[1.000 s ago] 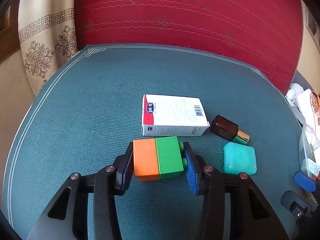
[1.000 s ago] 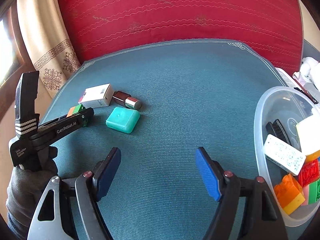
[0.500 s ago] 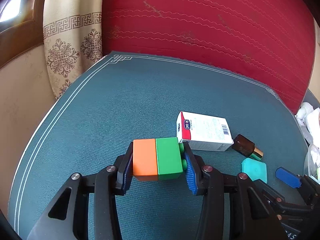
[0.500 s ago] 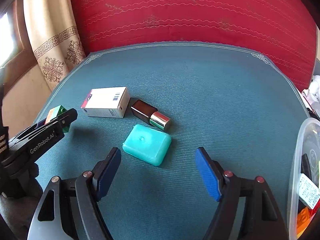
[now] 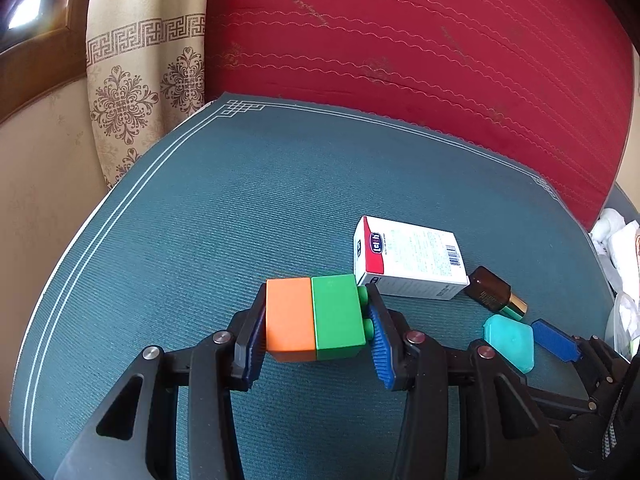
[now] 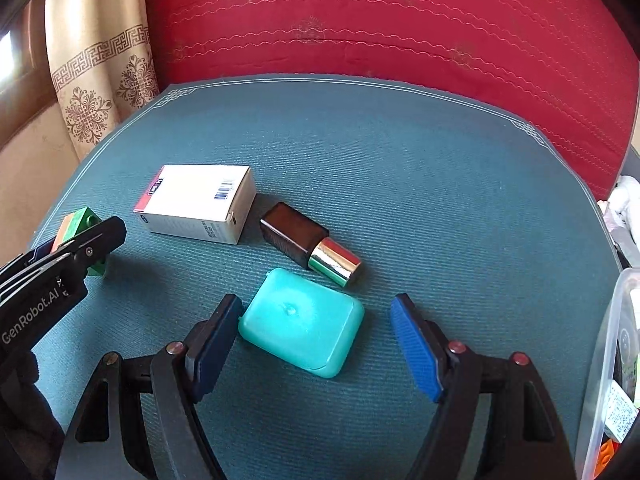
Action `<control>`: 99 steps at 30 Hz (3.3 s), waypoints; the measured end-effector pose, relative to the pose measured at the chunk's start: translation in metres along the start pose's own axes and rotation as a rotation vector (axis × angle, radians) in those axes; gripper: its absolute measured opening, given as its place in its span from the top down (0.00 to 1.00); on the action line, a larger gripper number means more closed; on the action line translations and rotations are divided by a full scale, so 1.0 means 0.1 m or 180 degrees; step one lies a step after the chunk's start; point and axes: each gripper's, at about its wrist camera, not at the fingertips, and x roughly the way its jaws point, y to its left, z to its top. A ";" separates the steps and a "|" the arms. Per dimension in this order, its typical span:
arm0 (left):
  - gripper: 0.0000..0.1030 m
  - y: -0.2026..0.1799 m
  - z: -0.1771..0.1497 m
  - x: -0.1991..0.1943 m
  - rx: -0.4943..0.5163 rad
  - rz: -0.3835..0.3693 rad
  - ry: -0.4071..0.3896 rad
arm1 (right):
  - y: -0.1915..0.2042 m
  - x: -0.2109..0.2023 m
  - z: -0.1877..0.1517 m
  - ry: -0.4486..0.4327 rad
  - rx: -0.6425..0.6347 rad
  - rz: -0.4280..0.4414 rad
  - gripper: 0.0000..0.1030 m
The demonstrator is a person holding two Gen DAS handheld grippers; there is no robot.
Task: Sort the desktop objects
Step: 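Grasp the orange-green brick with the left tool while the right tool approaches the teal soap case, then close the right tool on the teal soap case while the left tool holds the brick, then carry the soap case and orange-green brick over the clear bowl with both tools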
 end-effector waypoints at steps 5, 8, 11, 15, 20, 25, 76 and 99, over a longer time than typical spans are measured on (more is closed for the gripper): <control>0.54 -0.04 -0.02 -0.01 0.0029 -0.0026 -0.0011 | 0.01 -0.02 0.01 -0.0034 -0.0064 -0.0010 0.38; 0.54 -0.04 -0.02 -0.01 0.0031 -0.0040 -0.0009 | -0.01 -0.04 0.00 -0.0048 -0.0071 0.0003 0.39; 0.54 -0.05 -0.03 -0.03 0.0046 -0.0066 -0.0017 | -0.03 -0.04 0.00 -0.0044 -0.0043 0.0048 0.39; 0.54 -0.11 -0.05 -0.08 0.0110 -0.0152 -0.0030 | -0.05 -0.08 -0.05 -0.0039 -0.0034 0.0069 0.39; 0.54 -0.21 -0.08 -0.13 0.0205 -0.0268 -0.0045 | -0.13 -0.21 -0.17 -0.0023 0.0006 0.0074 0.39; 0.54 -0.25 -0.10 -0.15 0.0264 -0.0268 -0.0059 | -0.23 -0.38 -0.26 -0.0059 0.0087 0.0077 0.39; 0.54 -1.34 -0.39 -0.64 0.0923 -0.0687 -0.0098 | -2.05 -1.74 -0.97 -0.0667 0.1136 -0.0826 0.39; 0.54 -2.51 -0.56 -0.91 0.1469 -0.1288 -0.0003 | -2.60 -1.86 -1.16 -0.0740 0.1400 -0.0831 0.39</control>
